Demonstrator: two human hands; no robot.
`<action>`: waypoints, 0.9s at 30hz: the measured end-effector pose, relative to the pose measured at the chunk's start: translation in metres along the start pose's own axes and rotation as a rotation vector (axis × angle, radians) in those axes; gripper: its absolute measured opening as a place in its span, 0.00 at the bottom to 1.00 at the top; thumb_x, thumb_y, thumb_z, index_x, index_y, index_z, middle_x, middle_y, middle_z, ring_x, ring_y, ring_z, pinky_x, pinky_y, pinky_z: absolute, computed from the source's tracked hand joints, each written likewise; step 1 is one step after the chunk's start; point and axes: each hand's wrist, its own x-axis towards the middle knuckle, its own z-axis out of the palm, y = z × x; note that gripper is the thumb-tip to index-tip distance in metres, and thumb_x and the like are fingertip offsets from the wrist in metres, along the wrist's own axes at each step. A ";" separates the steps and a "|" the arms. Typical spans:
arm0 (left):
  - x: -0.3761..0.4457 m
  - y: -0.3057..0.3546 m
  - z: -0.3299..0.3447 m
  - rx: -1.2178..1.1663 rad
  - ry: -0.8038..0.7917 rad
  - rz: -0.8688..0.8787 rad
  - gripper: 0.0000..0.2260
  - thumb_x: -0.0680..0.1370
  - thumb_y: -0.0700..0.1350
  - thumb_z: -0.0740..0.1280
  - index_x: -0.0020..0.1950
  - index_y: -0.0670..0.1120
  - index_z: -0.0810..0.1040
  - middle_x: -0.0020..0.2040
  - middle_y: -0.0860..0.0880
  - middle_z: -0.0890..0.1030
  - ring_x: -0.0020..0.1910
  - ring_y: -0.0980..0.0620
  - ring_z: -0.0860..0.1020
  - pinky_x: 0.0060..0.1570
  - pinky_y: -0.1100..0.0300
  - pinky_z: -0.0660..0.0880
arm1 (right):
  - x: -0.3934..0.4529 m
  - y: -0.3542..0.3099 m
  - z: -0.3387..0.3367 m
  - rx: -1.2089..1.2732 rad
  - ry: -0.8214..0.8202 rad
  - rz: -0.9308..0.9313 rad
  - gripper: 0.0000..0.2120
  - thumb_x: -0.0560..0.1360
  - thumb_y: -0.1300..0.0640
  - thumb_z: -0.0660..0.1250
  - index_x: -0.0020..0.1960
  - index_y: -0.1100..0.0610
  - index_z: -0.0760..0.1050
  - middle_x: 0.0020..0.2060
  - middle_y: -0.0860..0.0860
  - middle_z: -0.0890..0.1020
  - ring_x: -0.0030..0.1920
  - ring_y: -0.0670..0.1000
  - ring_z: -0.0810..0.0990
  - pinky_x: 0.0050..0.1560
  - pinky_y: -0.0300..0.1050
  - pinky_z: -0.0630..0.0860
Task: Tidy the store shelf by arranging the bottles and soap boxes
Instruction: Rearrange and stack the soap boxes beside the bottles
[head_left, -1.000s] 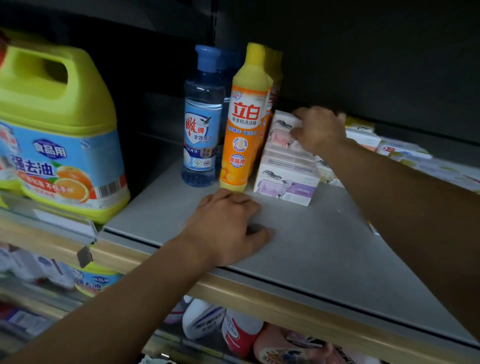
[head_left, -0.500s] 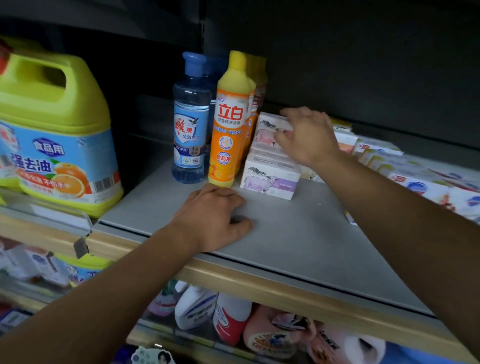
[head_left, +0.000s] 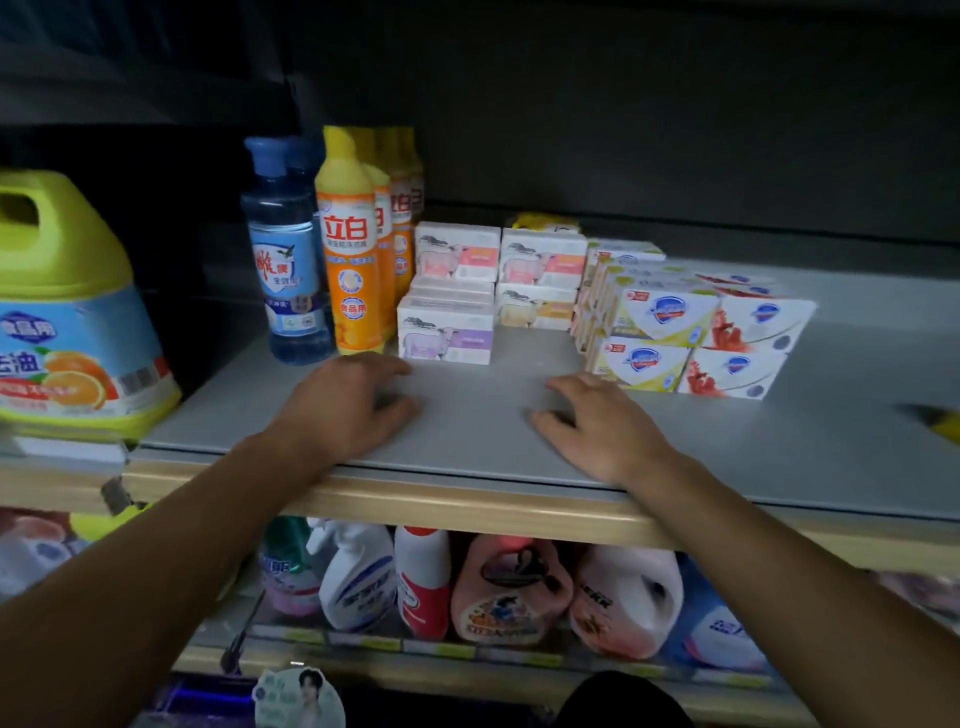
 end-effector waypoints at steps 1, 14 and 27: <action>0.003 0.005 -0.002 -0.016 0.008 0.014 0.20 0.76 0.55 0.69 0.66 0.50 0.77 0.61 0.48 0.80 0.56 0.48 0.79 0.51 0.58 0.73 | 0.001 0.001 0.002 0.000 0.005 -0.004 0.28 0.78 0.38 0.58 0.73 0.51 0.67 0.71 0.50 0.71 0.71 0.54 0.67 0.71 0.46 0.64; 0.147 0.089 0.009 0.010 0.151 0.133 0.20 0.77 0.53 0.67 0.67 0.47 0.76 0.63 0.46 0.79 0.58 0.46 0.78 0.57 0.55 0.73 | 0.006 0.007 0.011 -0.002 0.046 -0.034 0.28 0.77 0.37 0.54 0.69 0.53 0.71 0.65 0.51 0.73 0.67 0.55 0.68 0.69 0.49 0.65; 0.237 0.100 0.039 0.396 0.125 0.050 0.29 0.74 0.56 0.69 0.72 0.48 0.66 0.67 0.42 0.70 0.66 0.39 0.67 0.65 0.42 0.64 | 0.008 0.007 0.015 0.023 0.109 -0.053 0.25 0.76 0.40 0.55 0.66 0.53 0.72 0.63 0.50 0.73 0.65 0.56 0.67 0.68 0.50 0.63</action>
